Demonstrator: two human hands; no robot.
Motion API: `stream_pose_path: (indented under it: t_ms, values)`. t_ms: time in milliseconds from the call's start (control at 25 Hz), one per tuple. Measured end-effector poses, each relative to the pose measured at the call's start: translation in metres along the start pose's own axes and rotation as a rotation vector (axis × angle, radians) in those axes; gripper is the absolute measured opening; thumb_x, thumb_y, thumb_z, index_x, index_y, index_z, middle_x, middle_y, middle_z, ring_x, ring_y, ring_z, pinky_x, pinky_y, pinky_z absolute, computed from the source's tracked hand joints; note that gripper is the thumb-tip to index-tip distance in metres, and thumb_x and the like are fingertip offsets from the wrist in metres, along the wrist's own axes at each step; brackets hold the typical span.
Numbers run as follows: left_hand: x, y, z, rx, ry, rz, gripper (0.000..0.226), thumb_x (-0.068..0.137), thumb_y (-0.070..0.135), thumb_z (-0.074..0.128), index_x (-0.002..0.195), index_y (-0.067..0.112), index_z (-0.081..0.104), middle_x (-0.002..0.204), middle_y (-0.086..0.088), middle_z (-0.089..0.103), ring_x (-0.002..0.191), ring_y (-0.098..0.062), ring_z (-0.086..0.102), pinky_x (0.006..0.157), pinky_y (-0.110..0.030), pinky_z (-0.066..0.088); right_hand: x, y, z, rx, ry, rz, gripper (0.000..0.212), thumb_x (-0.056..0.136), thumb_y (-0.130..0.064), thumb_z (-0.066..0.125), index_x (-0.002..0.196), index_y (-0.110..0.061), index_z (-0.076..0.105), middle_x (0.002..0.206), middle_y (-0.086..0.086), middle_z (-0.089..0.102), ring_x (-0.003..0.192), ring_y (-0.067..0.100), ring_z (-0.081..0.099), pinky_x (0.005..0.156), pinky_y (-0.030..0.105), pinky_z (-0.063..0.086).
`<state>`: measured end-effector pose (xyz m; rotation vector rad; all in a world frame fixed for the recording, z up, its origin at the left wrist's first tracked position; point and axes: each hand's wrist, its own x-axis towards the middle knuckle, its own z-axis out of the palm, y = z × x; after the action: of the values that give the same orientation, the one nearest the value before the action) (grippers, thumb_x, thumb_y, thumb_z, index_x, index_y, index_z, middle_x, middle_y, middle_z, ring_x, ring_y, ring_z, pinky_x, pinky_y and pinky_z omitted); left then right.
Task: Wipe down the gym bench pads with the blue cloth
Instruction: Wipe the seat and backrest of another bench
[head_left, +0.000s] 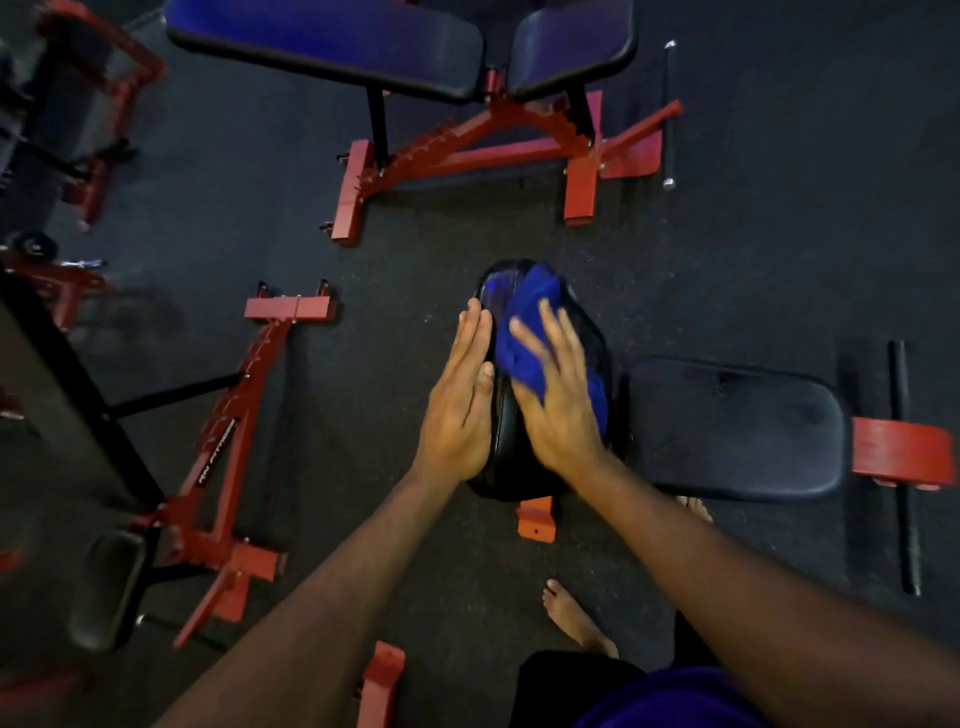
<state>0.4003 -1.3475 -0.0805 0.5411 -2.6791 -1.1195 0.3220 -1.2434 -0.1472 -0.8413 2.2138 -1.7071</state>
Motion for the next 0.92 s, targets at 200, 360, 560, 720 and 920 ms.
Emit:
stream_pose_path:
  t_ms: [200,360,560,720,920]
  values:
    - [-0.002,0.001,0.000,-0.031,-0.012,-0.023,0.050,0.108,0.009,0.036,0.157,0.002,0.028,0.169,-0.008,0.018,0.158,-0.017,0.013,0.129,-0.032,0.012,0.059,0.001,-0.004,0.170,0.049,0.386,0.067,0.092,-0.061,0.027,0.154,-0.037,0.025,0.165,-0.012,0.017,0.152,0.008,0.010,0.123,0.046,0.012]
    - [0.000,-0.002,-0.001,-0.058,-0.001,-0.014,0.049,0.108,0.008,0.035,0.157,0.000,0.029,0.168,-0.008,0.020,0.158,-0.018,0.014,0.129,-0.033,0.013,-0.055,-0.028,0.003,0.139,-0.077,0.262,0.059,0.099,-0.053,0.030,0.151,-0.056,0.001,0.164,-0.022,-0.009,0.152,0.008,-0.007,0.122,0.057,0.010]
    - [-0.001,-0.003,0.000,-0.070,0.002,0.009,0.048,0.108,0.003,0.036,0.156,-0.002,0.030,0.168,-0.011,0.021,0.158,-0.020,0.015,0.128,-0.032,0.013,-0.114,-0.031,0.008,0.062,-0.162,0.156,0.058,0.100,-0.062,0.023,0.151,-0.056,-0.003,0.164,-0.019,-0.013,0.153,0.014,-0.010,0.120,0.062,0.010]
    - [-0.002,-0.004,0.001,-0.071,0.001,0.013,0.048,0.108,0.005,0.036,0.156,-0.003,0.030,0.168,-0.012,0.021,0.158,-0.021,0.016,0.129,-0.034,0.014,0.000,-0.028,0.008,0.075,0.031,0.387,0.056,0.097,-0.059,0.027,0.150,-0.052,0.009,0.166,-0.016,0.002,0.152,0.007,-0.001,0.124,0.044,0.006]
    - [-0.003,-0.002,0.000,-0.059,-0.001,-0.001,0.048,0.110,0.007,0.035,0.157,0.000,0.029,0.168,-0.011,0.020,0.158,-0.018,0.014,0.128,-0.029,0.013,0.052,-0.024,-0.005,0.175,0.007,0.459,0.054,0.103,-0.047,0.031,0.152,-0.047,0.007,0.166,-0.013,0.003,0.152,0.008,0.000,0.123,0.049,0.006]
